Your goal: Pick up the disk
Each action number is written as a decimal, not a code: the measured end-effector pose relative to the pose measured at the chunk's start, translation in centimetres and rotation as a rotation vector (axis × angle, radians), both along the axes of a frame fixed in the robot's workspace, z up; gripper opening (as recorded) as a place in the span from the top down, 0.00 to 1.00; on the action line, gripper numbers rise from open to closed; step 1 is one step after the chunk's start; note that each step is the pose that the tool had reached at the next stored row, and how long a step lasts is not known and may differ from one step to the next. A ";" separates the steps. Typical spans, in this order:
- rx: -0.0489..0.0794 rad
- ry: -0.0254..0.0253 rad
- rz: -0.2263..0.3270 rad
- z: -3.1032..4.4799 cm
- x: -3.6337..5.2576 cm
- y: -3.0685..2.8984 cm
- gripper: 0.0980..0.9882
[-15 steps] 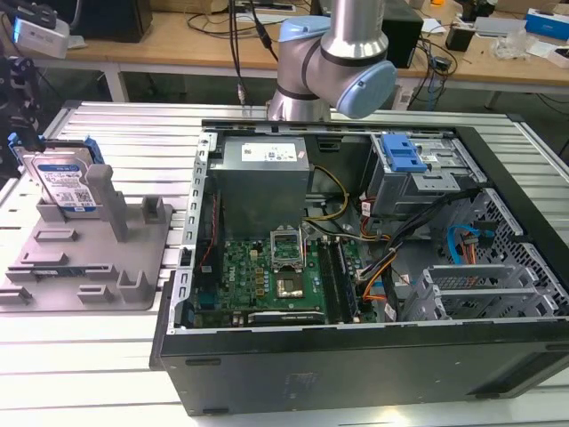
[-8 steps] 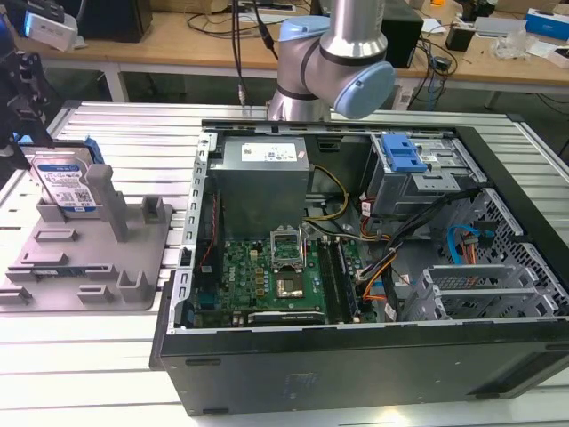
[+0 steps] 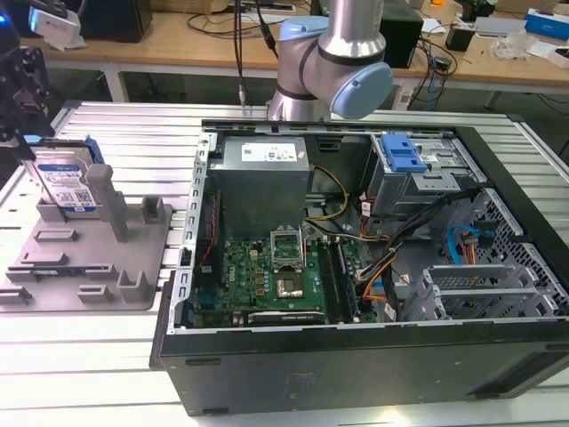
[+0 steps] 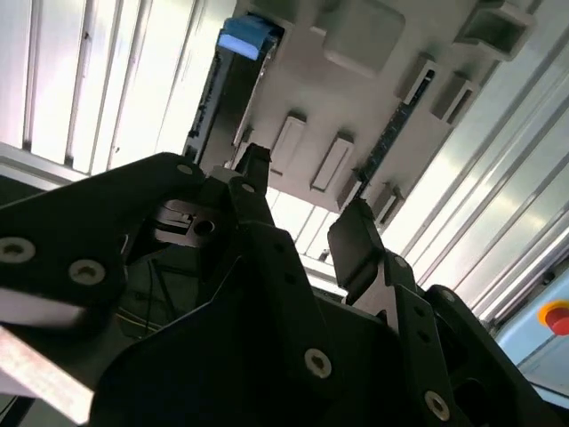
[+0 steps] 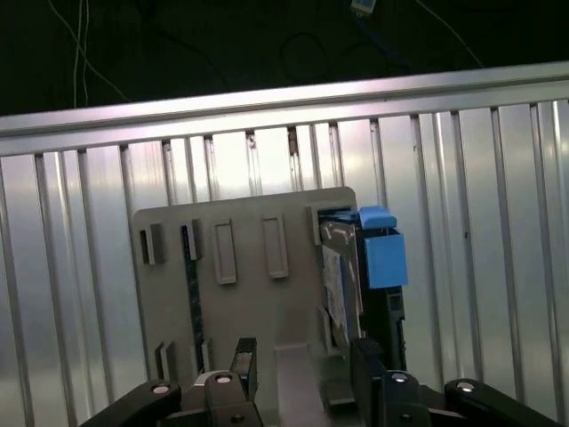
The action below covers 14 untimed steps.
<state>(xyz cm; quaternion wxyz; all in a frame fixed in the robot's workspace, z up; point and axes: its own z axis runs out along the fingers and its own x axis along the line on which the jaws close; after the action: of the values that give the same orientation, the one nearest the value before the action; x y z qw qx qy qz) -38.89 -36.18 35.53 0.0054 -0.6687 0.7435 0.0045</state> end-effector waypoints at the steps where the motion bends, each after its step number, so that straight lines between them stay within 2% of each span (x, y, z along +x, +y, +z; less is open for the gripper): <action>1: 0.000 -0.0001 0.000 -0.01 -0.11 0.06 0.50; 4: 0.000 0.0000 0.000 0.00 -0.11 0.20 0.50; 6: 0.000 -0.0002 0.000 -0.01 -0.10 0.89 0.50; 7: 0.000 0.0001 0.000 0.00 -0.11 1.68 0.50; 10: 0.000 -0.0001 0.003 -0.04 -0.30 3.00 0.50; 11: 0.000 -0.0001 0.007 -0.10 -0.62 3.46 0.50; 14: 0.000 0.0000 0.013 -0.28 -1.24 3.73 0.50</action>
<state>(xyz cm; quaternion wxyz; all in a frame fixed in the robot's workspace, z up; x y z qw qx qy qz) -40.14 -32.45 35.24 0.0053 -0.6735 0.7392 0.0045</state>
